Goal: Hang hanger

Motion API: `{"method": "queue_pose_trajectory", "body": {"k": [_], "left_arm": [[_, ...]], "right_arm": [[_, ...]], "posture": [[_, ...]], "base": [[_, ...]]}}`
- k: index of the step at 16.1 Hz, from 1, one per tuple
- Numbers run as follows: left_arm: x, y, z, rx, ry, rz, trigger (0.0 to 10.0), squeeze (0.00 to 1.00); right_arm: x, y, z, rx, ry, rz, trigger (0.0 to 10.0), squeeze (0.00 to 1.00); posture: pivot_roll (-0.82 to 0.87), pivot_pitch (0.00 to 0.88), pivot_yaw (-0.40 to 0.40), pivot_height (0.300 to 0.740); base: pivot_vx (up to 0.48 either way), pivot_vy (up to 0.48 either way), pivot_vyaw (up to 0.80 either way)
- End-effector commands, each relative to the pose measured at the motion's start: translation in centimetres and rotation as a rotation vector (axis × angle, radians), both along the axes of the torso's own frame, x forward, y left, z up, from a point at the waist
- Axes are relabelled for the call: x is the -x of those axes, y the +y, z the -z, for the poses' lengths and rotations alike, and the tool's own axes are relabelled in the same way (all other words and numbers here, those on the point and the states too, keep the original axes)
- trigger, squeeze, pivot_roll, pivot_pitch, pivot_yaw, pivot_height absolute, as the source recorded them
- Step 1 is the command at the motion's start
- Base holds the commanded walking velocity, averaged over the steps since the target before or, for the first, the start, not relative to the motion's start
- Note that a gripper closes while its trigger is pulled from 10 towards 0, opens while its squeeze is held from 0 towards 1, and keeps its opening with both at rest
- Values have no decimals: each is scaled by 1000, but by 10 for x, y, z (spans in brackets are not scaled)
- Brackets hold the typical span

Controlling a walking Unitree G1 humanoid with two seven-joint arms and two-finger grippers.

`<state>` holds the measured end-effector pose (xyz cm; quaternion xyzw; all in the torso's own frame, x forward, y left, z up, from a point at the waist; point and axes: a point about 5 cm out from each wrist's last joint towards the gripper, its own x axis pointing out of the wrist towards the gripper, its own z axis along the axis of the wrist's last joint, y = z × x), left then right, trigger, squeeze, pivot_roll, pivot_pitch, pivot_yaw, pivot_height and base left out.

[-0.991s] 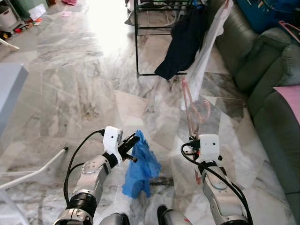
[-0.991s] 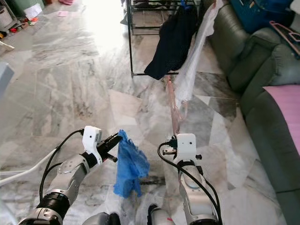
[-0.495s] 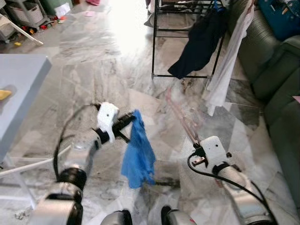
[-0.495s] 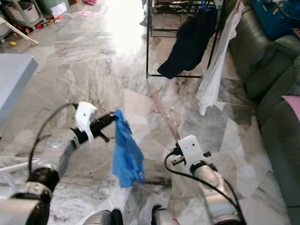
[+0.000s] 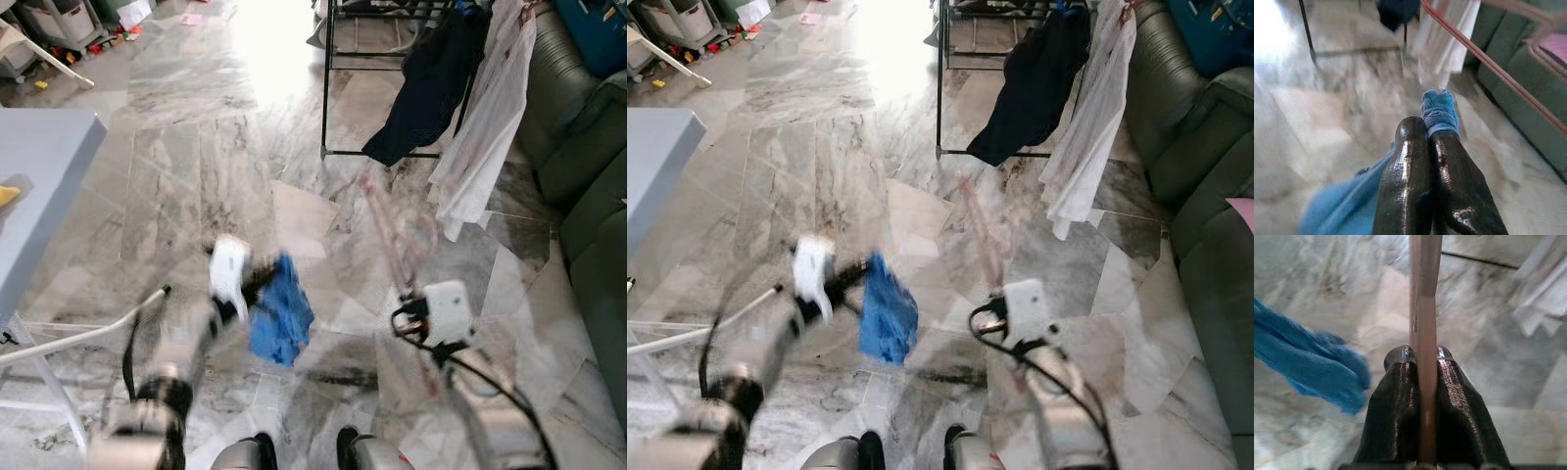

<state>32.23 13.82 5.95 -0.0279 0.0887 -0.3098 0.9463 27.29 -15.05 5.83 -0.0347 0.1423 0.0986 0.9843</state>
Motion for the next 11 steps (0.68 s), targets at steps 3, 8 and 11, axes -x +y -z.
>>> {"method": "queue_pose_trajectory", "body": {"k": [3,8,11], "left_arm": [[9,-7,6,42,20,18,10000,0],[5,-3,0,71,23,-3,10000,0],[6,-4,1,73,32,8,10000,0]], "right_arm": [[10,26,4,-51,41,-57,10000,0],[11,31,5,-44,57,-75,10000,0],[12,31,6,-40,61,-70,10000,0]], "posture": [[-148,214,21,740],[-145,219,18,740],[-151,221,23,740]], "base": [[0,0,-135],[0,-52,-138],[0,0,0]]}}
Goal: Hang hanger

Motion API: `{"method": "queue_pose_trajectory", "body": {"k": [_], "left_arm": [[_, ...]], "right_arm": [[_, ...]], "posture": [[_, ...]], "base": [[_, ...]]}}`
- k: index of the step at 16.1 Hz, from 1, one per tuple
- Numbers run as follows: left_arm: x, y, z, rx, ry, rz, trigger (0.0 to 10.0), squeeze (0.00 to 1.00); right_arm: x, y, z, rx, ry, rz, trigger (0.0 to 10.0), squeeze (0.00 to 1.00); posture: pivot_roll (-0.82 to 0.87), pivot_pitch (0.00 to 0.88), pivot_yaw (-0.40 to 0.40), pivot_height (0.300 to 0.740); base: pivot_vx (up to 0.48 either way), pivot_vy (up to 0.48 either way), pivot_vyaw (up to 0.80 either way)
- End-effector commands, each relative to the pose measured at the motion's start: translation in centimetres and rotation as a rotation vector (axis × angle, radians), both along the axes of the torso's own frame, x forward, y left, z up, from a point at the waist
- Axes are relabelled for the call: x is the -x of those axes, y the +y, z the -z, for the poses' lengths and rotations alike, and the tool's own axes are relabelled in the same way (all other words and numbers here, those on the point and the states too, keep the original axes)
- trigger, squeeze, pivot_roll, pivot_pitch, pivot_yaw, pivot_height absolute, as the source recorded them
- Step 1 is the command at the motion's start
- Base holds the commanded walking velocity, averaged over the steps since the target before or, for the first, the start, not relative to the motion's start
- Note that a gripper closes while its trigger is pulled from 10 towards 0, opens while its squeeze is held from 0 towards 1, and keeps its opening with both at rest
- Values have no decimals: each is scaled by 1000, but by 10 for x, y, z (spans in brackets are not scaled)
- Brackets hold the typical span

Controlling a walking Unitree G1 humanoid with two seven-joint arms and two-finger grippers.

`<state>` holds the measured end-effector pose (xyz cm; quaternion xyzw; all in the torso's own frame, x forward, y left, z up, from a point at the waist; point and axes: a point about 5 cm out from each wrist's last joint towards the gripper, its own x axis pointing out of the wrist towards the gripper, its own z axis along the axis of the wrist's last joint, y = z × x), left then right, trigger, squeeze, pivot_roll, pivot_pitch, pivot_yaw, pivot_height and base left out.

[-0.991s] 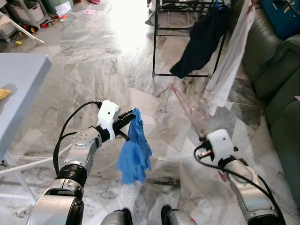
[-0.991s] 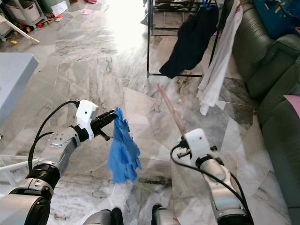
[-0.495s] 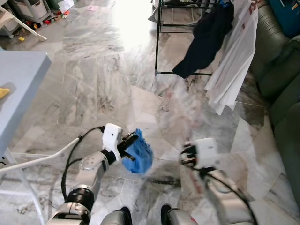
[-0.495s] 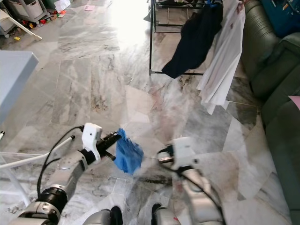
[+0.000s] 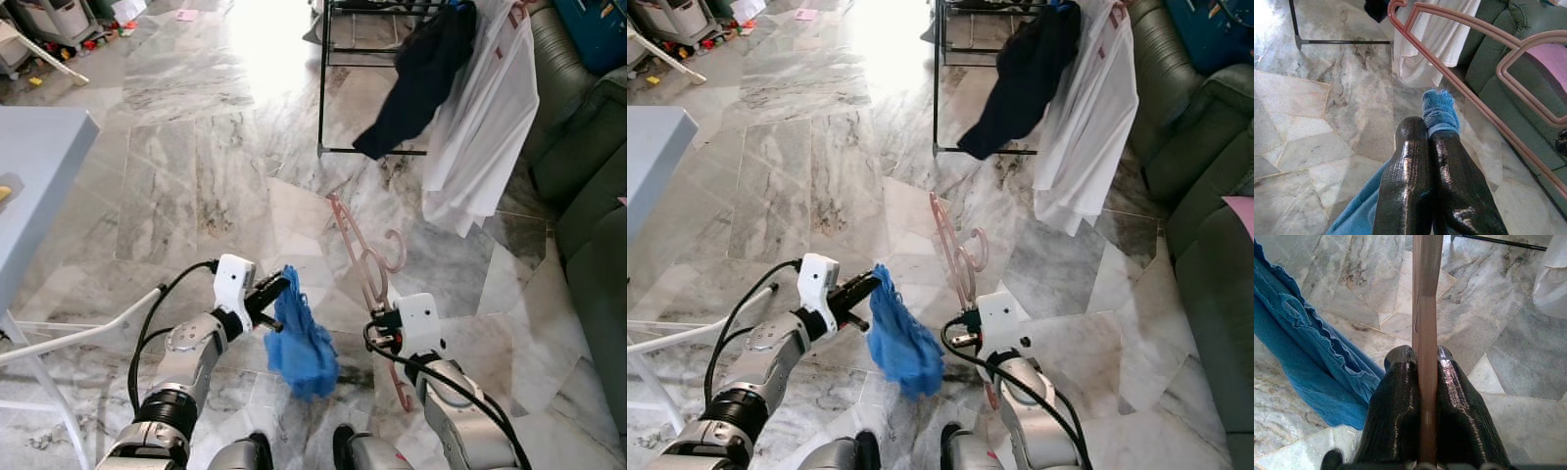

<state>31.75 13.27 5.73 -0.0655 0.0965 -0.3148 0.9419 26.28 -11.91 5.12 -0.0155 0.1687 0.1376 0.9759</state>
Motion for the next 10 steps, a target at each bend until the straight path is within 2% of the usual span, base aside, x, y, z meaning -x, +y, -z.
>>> {"method": "queue_pose_trajectory", "body": {"k": [1,2,10], "left_arm": [[2,0,0,3,-4,4,10000,0],[2,0,0,4,-2,5,10000,0],[0,-1,0,2,9,1,10000,0]], "right_arm": [[4,1,0,7,4,0,10000,0],[4,1,1,8,5,0,10000,0],[4,-4,2,26,13,0,10000,0]], "posture": [[-154,221,24,740],[-154,220,24,740],[-157,211,18,740]], "base": [[0,0,0],[0,0,0],[0,-345,0]]}}
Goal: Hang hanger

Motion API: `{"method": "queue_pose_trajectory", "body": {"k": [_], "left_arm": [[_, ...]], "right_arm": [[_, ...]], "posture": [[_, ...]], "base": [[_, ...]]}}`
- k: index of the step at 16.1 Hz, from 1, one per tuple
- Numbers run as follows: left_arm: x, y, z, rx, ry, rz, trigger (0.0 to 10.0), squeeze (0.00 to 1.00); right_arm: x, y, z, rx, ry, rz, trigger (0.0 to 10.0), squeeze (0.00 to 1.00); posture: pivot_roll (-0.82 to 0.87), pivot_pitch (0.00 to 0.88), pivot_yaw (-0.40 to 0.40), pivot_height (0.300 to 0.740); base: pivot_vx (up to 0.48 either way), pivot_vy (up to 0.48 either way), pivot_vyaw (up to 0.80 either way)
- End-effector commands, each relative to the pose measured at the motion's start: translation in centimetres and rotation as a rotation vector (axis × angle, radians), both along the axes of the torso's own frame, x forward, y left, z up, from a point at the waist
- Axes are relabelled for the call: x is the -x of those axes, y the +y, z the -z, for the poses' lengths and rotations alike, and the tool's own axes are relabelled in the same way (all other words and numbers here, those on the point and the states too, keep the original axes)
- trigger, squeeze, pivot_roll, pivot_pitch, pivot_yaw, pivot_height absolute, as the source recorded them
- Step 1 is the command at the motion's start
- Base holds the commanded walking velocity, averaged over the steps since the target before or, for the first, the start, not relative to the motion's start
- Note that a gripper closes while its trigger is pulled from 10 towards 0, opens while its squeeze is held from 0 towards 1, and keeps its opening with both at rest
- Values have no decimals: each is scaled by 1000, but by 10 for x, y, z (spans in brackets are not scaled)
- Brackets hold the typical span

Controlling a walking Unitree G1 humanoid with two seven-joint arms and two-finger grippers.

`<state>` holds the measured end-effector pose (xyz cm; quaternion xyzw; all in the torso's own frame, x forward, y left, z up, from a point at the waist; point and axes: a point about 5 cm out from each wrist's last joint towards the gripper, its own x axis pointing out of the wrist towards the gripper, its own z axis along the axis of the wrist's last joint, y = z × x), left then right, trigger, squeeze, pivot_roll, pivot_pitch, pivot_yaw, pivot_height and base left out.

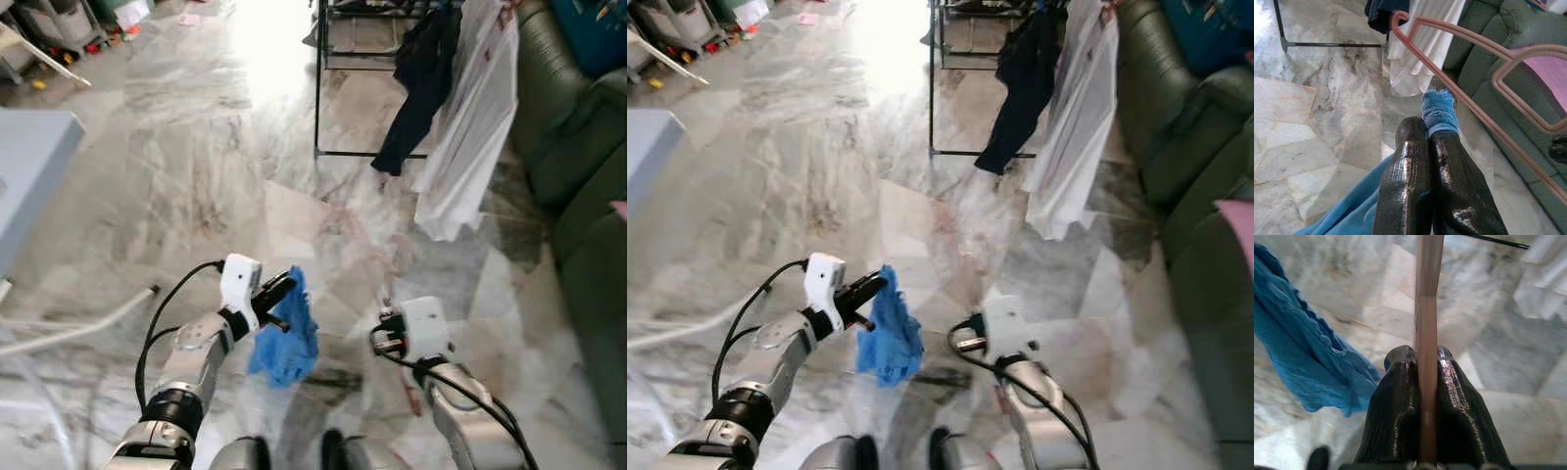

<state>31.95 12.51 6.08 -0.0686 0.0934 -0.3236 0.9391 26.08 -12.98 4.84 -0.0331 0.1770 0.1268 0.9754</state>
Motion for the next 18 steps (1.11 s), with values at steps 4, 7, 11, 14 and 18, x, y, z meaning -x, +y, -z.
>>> {"method": "queue_pose_trajectory", "body": {"k": [4,7,11,14,18], "left_arm": [[-1,8,1,24,17,-41,10000,0],[-1,8,1,39,28,-44,10000,0],[-2,8,2,52,41,-52,10000,0],[-2,7,0,72,44,-45,10000,0],[-4,12,0,73,51,-51,10000,0]], "right_arm": [[1,8,-2,-16,-2,-16,10000,0],[1,7,-3,-20,-3,-12,10000,0],[0,6,-5,-18,-9,-9,10000,0],[-2,5,-7,-18,-16,-6,10000,0],[1,7,-8,-27,-9,-6,10000,0]], "posture": [[-159,207,15,740],[-163,206,12,740],[-166,203,9,740],[-170,204,10,740],[-172,213,9,740]], "base": [[0,-188,0],[0,0,0],[0,0,0],[0,0,0],[0,0,-691]]}}
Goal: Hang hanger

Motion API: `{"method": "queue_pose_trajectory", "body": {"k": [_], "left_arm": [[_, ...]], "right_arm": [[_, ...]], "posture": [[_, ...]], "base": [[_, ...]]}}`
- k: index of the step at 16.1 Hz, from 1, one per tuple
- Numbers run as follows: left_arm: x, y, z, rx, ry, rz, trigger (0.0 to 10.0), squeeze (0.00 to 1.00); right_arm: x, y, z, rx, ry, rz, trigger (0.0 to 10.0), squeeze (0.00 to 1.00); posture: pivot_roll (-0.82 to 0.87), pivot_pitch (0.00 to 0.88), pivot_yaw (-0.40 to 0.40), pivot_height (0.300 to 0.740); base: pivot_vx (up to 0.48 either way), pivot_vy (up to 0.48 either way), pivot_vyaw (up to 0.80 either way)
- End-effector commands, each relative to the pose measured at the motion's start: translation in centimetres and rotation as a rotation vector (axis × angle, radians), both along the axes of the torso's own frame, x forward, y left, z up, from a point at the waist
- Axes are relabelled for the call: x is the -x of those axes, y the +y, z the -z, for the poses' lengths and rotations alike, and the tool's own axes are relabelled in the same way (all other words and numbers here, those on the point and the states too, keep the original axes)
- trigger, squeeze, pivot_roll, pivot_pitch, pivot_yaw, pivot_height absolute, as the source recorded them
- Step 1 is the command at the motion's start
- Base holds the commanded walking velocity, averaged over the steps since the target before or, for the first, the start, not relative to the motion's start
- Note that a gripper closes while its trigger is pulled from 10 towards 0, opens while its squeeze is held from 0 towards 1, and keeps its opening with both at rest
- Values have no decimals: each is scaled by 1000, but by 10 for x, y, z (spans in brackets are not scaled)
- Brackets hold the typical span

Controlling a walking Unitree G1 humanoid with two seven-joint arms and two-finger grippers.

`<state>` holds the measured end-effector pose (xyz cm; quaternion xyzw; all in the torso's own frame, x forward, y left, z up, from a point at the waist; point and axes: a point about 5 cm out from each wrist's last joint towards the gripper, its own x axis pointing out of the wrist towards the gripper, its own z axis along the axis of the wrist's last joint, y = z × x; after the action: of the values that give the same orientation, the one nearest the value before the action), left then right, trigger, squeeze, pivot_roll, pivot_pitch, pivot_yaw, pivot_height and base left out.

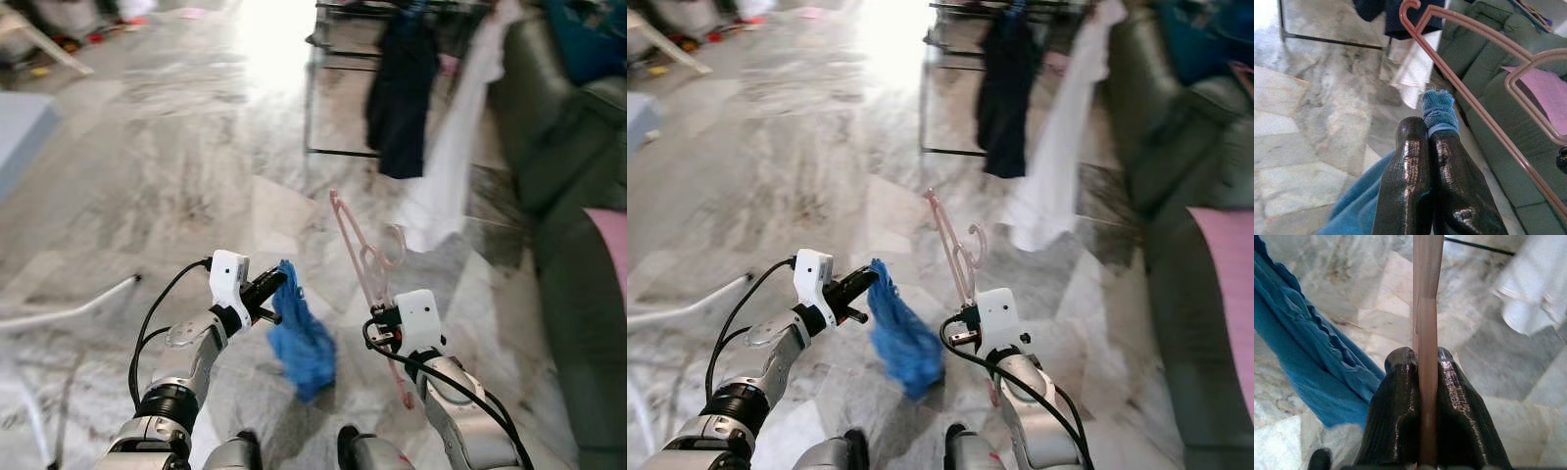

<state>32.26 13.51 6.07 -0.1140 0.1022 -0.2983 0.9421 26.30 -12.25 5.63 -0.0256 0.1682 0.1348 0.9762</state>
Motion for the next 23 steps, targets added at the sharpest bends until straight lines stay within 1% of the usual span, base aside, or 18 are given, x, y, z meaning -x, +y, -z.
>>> {"method": "queue_pose_trajectory", "body": {"k": [1,6,11,13,17,19,23], "left_arm": [[-1,3,-1,-1,2,6,10000,0],[-1,5,-1,-11,1,4,10000,0],[3,1,4,-22,9,17,10000,0],[4,2,5,-25,9,16,10000,0],[4,2,5,-29,9,14,10000,0],[5,0,4,-18,-8,19,10000,0],[7,0,2,-33,-64,-27,10000,0]], "right_arm": [[3,-1,0,-7,7,7,10000,0],[5,0,2,-5,17,7,10000,0],[5,0,4,0,23,3,10000,0],[5,0,4,3,23,1,10000,0],[6,1,4,4,23,-3,10000,0],[6,2,4,6,23,-11,10000,0],[5,6,4,5,18,-34,10000,0]], "posture": [[-172,213,9,740],[-173,215,12,740],[-173,218,8,740],[-170,222,3,740],[-169,222,2,740],[-165,218,3,740],[-159,210,12,740]], "base": [[0,0,-800],[0,302,-800],[0,374,-669],[0,354,0],[0,0,0],[0,0,0],[0,0,0]]}}
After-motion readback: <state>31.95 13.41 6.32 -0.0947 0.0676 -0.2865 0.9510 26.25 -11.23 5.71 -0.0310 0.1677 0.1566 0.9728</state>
